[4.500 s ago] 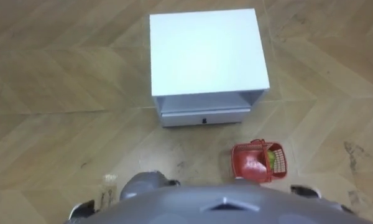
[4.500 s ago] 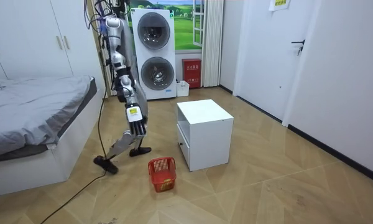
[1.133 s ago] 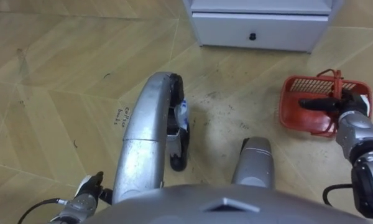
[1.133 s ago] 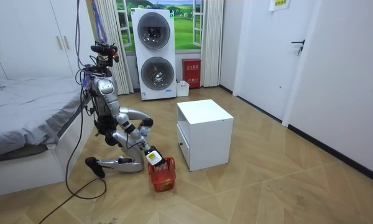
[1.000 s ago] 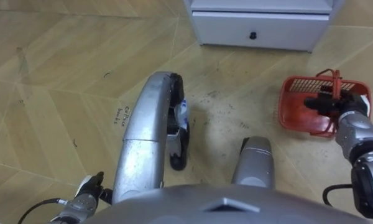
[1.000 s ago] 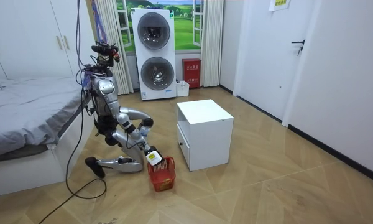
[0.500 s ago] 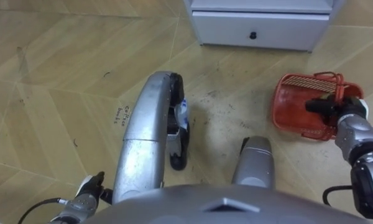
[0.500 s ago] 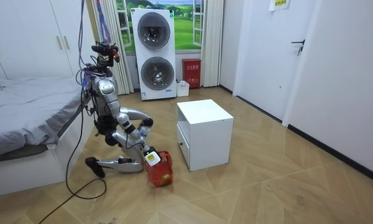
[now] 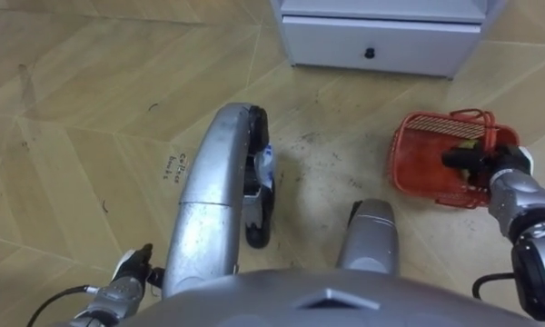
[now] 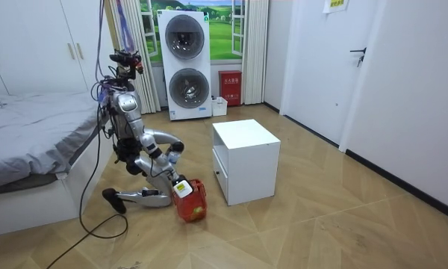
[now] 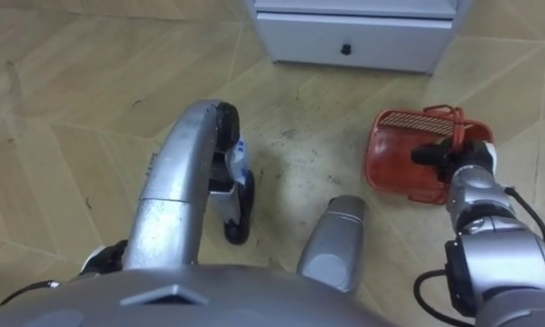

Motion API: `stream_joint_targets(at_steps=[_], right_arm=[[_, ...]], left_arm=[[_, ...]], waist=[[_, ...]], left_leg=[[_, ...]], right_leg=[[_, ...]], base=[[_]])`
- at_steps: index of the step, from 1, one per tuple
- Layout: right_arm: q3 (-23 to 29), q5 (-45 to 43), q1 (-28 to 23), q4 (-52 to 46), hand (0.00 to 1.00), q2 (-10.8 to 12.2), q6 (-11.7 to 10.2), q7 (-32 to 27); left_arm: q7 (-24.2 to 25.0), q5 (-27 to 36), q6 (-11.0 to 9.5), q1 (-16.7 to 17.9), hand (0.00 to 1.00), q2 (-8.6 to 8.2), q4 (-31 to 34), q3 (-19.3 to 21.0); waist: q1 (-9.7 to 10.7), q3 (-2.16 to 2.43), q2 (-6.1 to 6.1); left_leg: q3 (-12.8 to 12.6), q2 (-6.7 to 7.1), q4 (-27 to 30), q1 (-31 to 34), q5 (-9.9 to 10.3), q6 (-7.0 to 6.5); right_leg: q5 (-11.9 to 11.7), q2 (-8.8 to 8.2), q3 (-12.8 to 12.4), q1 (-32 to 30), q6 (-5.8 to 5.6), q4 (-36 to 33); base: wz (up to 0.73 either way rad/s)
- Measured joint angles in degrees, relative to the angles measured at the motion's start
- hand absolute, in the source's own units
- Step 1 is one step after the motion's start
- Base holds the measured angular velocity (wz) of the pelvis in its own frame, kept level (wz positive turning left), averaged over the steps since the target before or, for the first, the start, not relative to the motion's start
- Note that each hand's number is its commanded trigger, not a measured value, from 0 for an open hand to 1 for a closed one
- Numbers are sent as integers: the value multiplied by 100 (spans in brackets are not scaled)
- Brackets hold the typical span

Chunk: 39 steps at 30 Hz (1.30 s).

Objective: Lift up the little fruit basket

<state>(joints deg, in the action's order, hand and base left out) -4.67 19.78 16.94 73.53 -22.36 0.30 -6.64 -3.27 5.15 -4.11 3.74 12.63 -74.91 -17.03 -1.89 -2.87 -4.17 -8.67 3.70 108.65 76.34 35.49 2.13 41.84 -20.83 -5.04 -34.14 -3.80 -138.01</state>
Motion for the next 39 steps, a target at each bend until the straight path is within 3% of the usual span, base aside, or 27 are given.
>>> stream_joint_targets(at_steps=[5,6,9,11,14,17,19,22,25,27,29,30,31,32,33,34,36,37,39], right_arm=[[-85,-3,62,-211,100,69,54,20],[-82,-9,73,-303,100,71,58,13],[-78,-41,164,-468,100,105,58,-18],[-77,-150,248,-529,100,133,68,-5],[-64,-281,279,-841,100,126,103,-38],[-69,-295,277,-1098,100,140,107,-63],[-79,-360,276,-1189,100,191,109,-73],[-82,-417,278,-1514,100,193,165,-98],[-96,-585,401,-1576,100,251,197,-160],[-99,-660,561,-1604,100,312,216,-208],[-105,-657,661,-1751,100,392,218,-250],[-187,-666,675,-1852,100,509,219,-310],[-200,-688,561,-1920,100,559,225,-372],[-172,-686,488,-1965,100,480,226,-414],[-54,-675,451,-2053,100,295,248,-456],[92,-704,432,-2246,100,296,320,-513],[111,-826,294,-2468,100,362,481,-517],[102,-916,214,-2583,100,448,484,-509],[90,-1129,35,-2750,100,530,473,-506]], left_arm=[[1,91,3,-88,0,2,-37,25],[1,89,4,-159,0,1,-38,53],[1,66,1,-332,0,7,-57,188],[2,35,-3,-396,0,1,-44,238],[2,32,-3,-495,0,-21,-35,238],[-1,35,3,-564,0,-17,-47,245],[-6,69,3,-572,0,-20,-43,256],[-17,86,25,-578,0,-13,45,364],[-22,79,160,-662,0,-20,100,467],[-34,41,249,-667,0,-23,173,587],[-37,36,288,-645,0,-23,188,714],[-39,45,352,-513,0,-2,180,799],[-3,-5,440,-429,0,20,181,780],[21,-59,454,-441,0,4,240,777],[65,-85,484,-389,0,-37,464,773],[27,-84,533,-317,0,-19,543,797],[-21,-77,625,-378,0,-2,690,960],[-78,-94,655,-378,0,0,705,1034],[-190,-95,721,-377,0,45,684,1119]], waist=[[4,-26,-129],[7,-48,-179],[5,-92,-304],[7,-78,-370],[39,-74,-367],[64,-57,-335],[86,-8,-262],[60,38,-146],[1,38,-102],[-9,41,-99],[-17,38,-55],[-47,13,-12],[-46,-70,43],[-1,-45,-38],[101,51,40],[-22,86,37],[-29,91,41],[-45,89,41],[4,90,46]], left_leg=[[205,37,159,15,0,-1],[279,107,202,24,0,-1],[326,128,245,-9,4,-8],[358,140,289,-10,33,-58],[400,218,317,-87,171,-15],[400,307,326,-153,215,-75],[413,306,292,-238,253,-153],[424,253,154,-303,284,-224],[475,141,-245,-536,251,-296],[525,73,-680,-771,233,-318],[645,-14,-1074,-988,-27,-436],[709,-152,-1012,-1064,-577,-636],[409,-1,-1276,-991,-650,-781],[102,150,-1830,-981,-649,-830],[-254,298,-2897,-988,-1201,-1176],[-266,266,-3008,-1098,-1158,-1259],[-249,278,-3652,-1429,-1165,-1255],[-238,279,-4102,-1743,-1249,-1215],[-241,272,-4636,-2335,-1338,-1170]], right_leg=[[0,177,-40,74,0,1],[0,201,-13,111,0,6],[0,202,33,206,0,28],[0,219,53,253,0,35],[-1,192,94,393,1,64],[0,202,114,524,1,151],[0,235,157,628,0,333],[3,427,97,601,-5,679],[31,604,40,578,-62,1394],[35,599,33,547,-69,2021],[36,699,11,611,-76,2863],[33,852,-18,877,-76,3548],[34,894,-31,1380,-78,4246],[35,860,-54,1545,-79,4502],[28,906,-106,1721,-104,4952],[-11,863,-68,1823,-188,5393],[-134,804,-90,1949,-313,6295],[-182,689,-27,2024,-309,6775],[-383,693,98,2244,-280,7610]], base=[[-15],[-6],[1],[2],[3],[11],[4],[-5],[-26],[-54],[-79],[-75],[-42],[16],[11],[-3],[-37],[-49],[-45]])
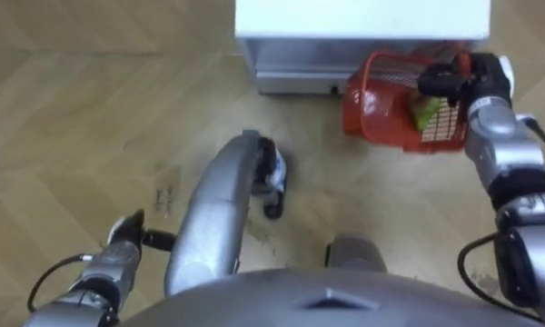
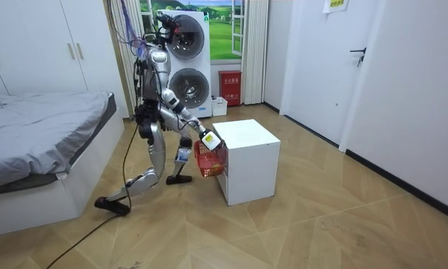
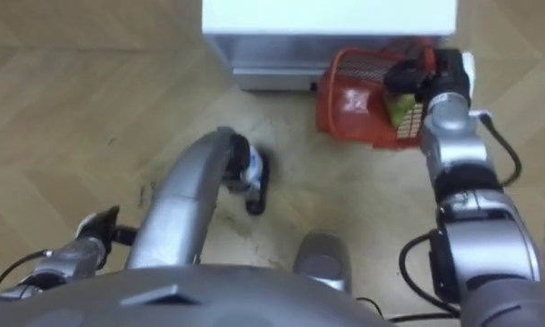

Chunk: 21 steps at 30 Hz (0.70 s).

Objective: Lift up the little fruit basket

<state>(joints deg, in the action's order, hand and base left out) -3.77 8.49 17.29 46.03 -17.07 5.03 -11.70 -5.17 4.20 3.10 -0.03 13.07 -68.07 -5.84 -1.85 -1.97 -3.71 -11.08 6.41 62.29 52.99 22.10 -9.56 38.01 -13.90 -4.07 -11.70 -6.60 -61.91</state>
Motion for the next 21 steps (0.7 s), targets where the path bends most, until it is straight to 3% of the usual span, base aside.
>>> stream_joint_targets(at_steps=[1,5,7,8,11,13,14,15,17,19,20,21], right_arm=[[3,-77,-74,-76,100,-20,2,0],[51,-263,-180,-662,100,-34,2,-5],[60,-386,-491,-905,100,4,4,2],[61,-394,-537,-932,100,4,4,3],[74,-456,-706,-1118,100,6,6,-12],[76,-480,-798,-1214,100,27,15,-6],[77,-489,-818,-1214,100,28,28,3],[77,-504,-889,-1241,100,33,53,12],[83,-547,-922,-1380,100,41,60,27],[99,-604,-938,-1745,100,32,59,23],[97,-623,-936,-1829,100,36,44,28],[93,-624,-938,-1905,100,38,-29,26]], left_arm=[[-36,-5,63,11,0,18,-1,54],[-76,-28,90,24,0,62,23,183],[-76,-175,89,262,0,44,149,281],[-77,-230,90,362,0,37,215,304],[-90,-270,158,800,0,14,402,384],[-93,-268,166,933,0,6,398,456],[-93,-271,166,979,0,3,399,481],[-106,-275,163,979,0,15,438,533],[-203,-263,153,964,0,26,464,575],[-305,-263,108,908,0,17,503,523],[-318,-251,54,895,0,19,533,522],[-321,-245,-25,847,0,20,557,514]], waist=[[-3,26,18],[17,31,-21],[-8,85,-126],[-22,88,-131],[23,87,-133],[31,84,-132],[13,89,-121],[-29,99,-110],[-109,99,-69],[-76,119,93],[-74,122,114],[-102,115,143]], left_leg=[[-5,-30,-241,-325,-35,28],[-23,-173,-862,-872,-243,123],[-14,-180,-1222,-1194,-366,170],[-18,-202,-1282,-1261,-372,177],[-93,-233,-1588,-1620,-370,181],[-39,-154,-1931,-2058,-380,161],[-4,-145,-2018,-2183,-380,159],[53,-154,-2239,-2459,-382,155],[129,-192,-2613,-2796,-454,186],[272,-305,-3044,-3237,-579,241],[308,-330,-3145,-3349,-607,266],[367,-377,-3365,-3606,-658,322]], right_leg=[[-248,-5,93,226,22,325],[-736,-4,330,587,2,1056],[-1023,10,406,890,25,1573],[-1105,15,407,931,47,1646],[-1657,6,395,942,85,1481],[-2636,-13,393,749,211,880],[-2986,-12,403,702,223,748],[-3622,-8,403,528,176,463],[-3074,30,456,12,225,8],[-2192,283,696,-525,168,449],[-2075,327,779,-581,174,757],[-1971,406,927,-601,206,1566]], base=[[-41],[-29],[-10],[-23],[-14],[7],[0],[-13],[-10],[12],[18],[9]])
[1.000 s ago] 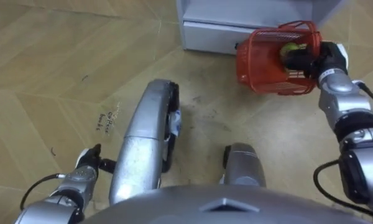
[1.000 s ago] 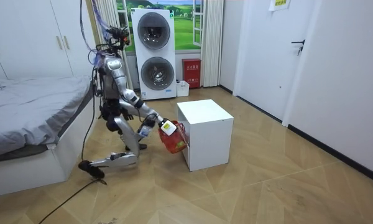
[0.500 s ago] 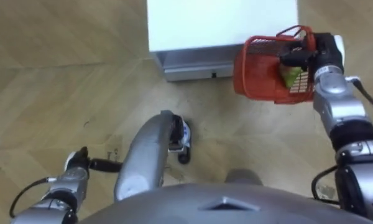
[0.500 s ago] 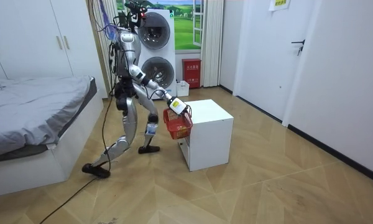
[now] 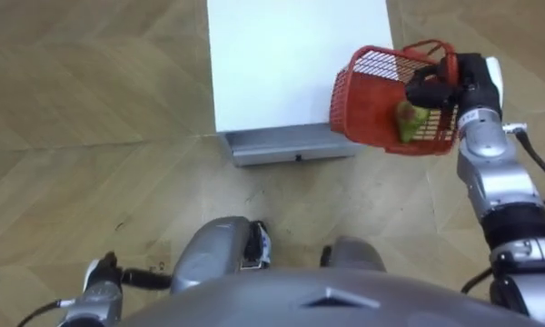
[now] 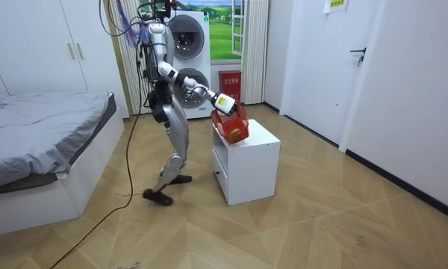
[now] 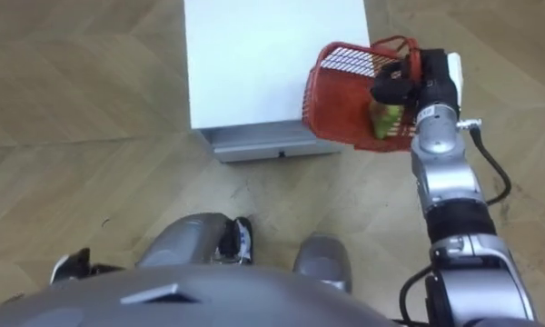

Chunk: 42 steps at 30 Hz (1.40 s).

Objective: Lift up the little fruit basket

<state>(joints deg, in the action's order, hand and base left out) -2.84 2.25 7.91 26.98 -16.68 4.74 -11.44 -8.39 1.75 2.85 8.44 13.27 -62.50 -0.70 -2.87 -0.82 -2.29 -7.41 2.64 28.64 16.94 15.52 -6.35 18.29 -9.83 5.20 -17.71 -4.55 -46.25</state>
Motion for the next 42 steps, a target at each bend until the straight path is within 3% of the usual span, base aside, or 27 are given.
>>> stream_joint_targets(at_steps=[1,2,4,6,12,16,23,27,29,30,31,32,33,34,35,36,37,39,42], right_arm=[[-40,9,-5,-113,100,3,-6,-9],[-53,12,-14,-192,100,18,-14,-9],[-61,33,-123,-465,100,25,-105,7],[-92,126,-124,-538,100,35,-217,40],[-100,-30,-113,-566,100,77,-228,273],[-127,-59,-108,-578,100,82,-229,290],[-245,-57,-108,-724,100,82,-228,320],[-255,-69,-106,-822,100,80,-227,456],[-257,-127,-89,-828,100,76,-227,471],[-267,-131,-48,-827,100,105,-229,496],[-282,-128,29,-913,100,145,-229,519],[-284,-110,69,-977,100,136,-231,515],[-266,-39,75,-952,100,70,-247,438],[-273,-7,78,-903,100,28,-244,377],[-258,-7,84,-900,100,21,-244,352],[-247,-4,119,-892,100,5,-244,325],[-271,-10,165,-785,100,54,-245,347],[-286,-8,245,-540,100,117,-246,424],[-315,-8,325,-261,100,156,-245,467]], left_arm=[[0,-1,-79,2,0,-5,25,-16],[-1,0,-84,14,0,-9,67,-9],[-12,-15,-82,72,0,-138,123,12],[-23,-5,-83,84,0,-132,181,60],[-50,-20,-76,375,0,-227,429,111],[-64,-20,-76,417,0,-347,438,201],[-68,-27,-65,511,0,-353,450,296],[23,-242,8,603,0,-354,453,304],[53,-426,82,621,0,-360,444,304],[72,-517,81,645,0,-344,439,325],[76,-634,83,686,0,-280,429,458],[83,-677,84,686,0,-254,400,512],[117,-780,116,645,0,-292,271,503],[165,-815,146,646,0,-320,265,472],[191,-815,145,644,0,-323,276,437],[248,-822,150,632,0,-324,291,381],[266,-844,215,633,0,-321,278,370],[297,-864,355,640,0,-331,230,363],[372,-864,433,656,0,-326,131,343]], waist=[[-81,8,-12],[-93,26,-38],[-192,161,59],[-221,137,26],[-247,75,-67],[-250,60,-80],[-259,54,-90],[-367,50,-107],[-372,27,-56],[-394,-33,86],[-432,8,-42],[-449,3,-95],[-319,7,15],[-323,3,12],[-324,-2,3],[-324,-10,-3],[-392,1,-68],[-459,26,-118],[-585,20,-110]], left_leg=[[-2,-24,-230,-237,-39,64],[1,-22,-326,-353,-52,91],[146,-143,-755,-721,-169,283],[248,-204,-1039,-899,-294,381],[413,-363,-1605,-1380,-404,554],[476,-387,-1788,-1570,-418,579],[615,-381,-1920,-1748,-419,580],[624,-394,-1894,-1821,-419,580],[870,-465,-1865,-1881,-430,584],[1426,-627,-1934,-1996,-435,595],[1535,-633,-1873,-1908,-414,632],[1509,-611,-1814,-1857,-346,749],[1417,-714,-1734,-1799,-226,942],[1088,-731,-1781,-1805,-245,989],[977,-735,-1859,-1757,-262,1013],[846,-745,-2035,-1549,-328,1015],[726,-729,-1959,-1436,-520,839],[730,-660,-1932,-1451,-527,814],[767,-523,-1929,-1450,-562,755]], right_leg=[[-68,31,154,69,43,948],[-225,61,200,134,51,1452],[-564,305,301,562,279,2179],[-654,408,423,801,354,2524],[-756,661,653,1471,473,3322],[-772,719,788,1725,487,3591],[-772,791,924,1912,487,3653],[-772,778,915,1995,487,3630],[-761,789,968,1846,486,3199],[-588,928,960,1479,453,2882],[-823,1028,913,1219,658,3688],[-1445,1004,971,1117,812,3904],[-1450,1027,1096,1221,792,3797],[-1446,997,1122,1291,796,3790],[-1446,978,1081,1296,796,3779],[-1441,953,958,1288,787,3775],[-1399,925,923,1271,704,3759],[-1388,875,1015,1291,649,3763],[-1360,770,1187,1329,567,3763]], base=[[8],[11],[0],[11],[14],[10],[8],[1],[-5],[-31],[-34],[4],[35],[48],[38],[30],[25],[16],[14]])
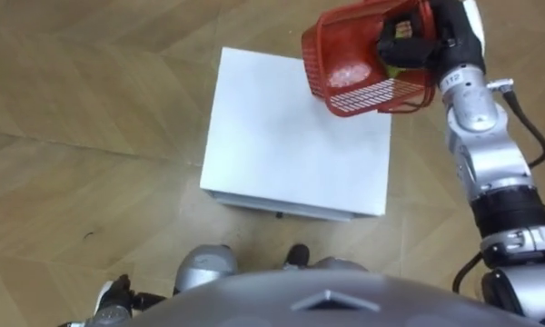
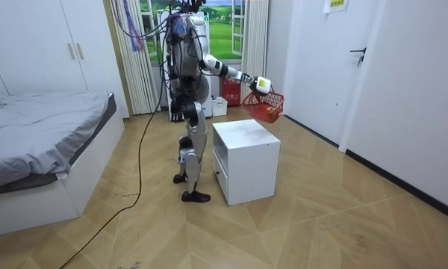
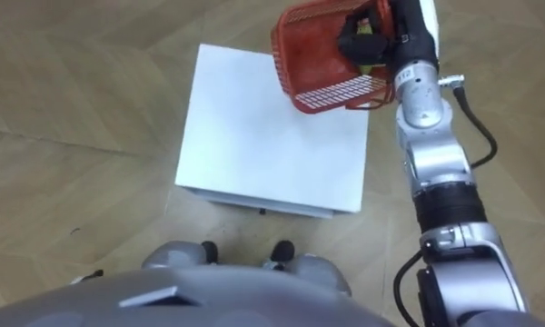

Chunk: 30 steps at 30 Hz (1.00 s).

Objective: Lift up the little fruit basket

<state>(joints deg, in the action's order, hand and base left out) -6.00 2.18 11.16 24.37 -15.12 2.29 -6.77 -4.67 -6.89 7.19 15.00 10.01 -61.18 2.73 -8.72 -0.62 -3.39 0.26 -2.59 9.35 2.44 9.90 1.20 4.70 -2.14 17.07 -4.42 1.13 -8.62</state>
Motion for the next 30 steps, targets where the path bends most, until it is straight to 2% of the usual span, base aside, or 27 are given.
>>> stream_joint_targets(at_steps=[3,9,19,20,21,22,30], right_arm=[[-143,52,0,159,100,9,0,71],[-161,60,-4,697,100,132,27,376],[-178,77,3,1168,100,196,25,699],[-178,77,3,1175,87,203,25,699],[-178,76,3,1199,57,220,25,701],[-177,75,3,1218,0,239,25,713],[-178,80,3,1318,0,349,37,900]], left_arm=[[12,1,2,15,0,5,-2,-36],[30,-6,5,-46,0,-9,-15,-36],[158,-71,71,-110,0,-72,-58,-80],[159,-72,92,-110,0,-72,-58,-78],[159,-73,121,-110,0,-71,-57,-76],[161,-78,126,-110,0,-72,-58,-77],[162,-170,167,-110,0,-76,-62,-79]], waist=[[-24,-14,34],[-86,-13,54],[-122,-13,74],[-117,-12,75],[-114,-12,75],[-115,-12,75],[-115,-21,89]], left_leg=[[-4,106,31,44,-4,-71],[6,141,109,299,-12,-140],[16,146,157,413,-12,-141],[16,146,157,413,-12,-141],[16,146,157,410,-12,-141],[16,146,157,410,-12,-141],[19,148,157,438,-10,-143]], right_leg=[[70,-118,71,9,-110,-14],[71,-174,140,-200,-110,-126],[66,-177,171,-302,-102,-137],[66,-178,172,-301,-102,-137],[66,-180,173,-296,-102,-137],[66,-182,175,-295,-102,-136],[68,-183,191,-294,-104,-136]], base=[[11],[6],[2],[0],[0],[0],[0]])
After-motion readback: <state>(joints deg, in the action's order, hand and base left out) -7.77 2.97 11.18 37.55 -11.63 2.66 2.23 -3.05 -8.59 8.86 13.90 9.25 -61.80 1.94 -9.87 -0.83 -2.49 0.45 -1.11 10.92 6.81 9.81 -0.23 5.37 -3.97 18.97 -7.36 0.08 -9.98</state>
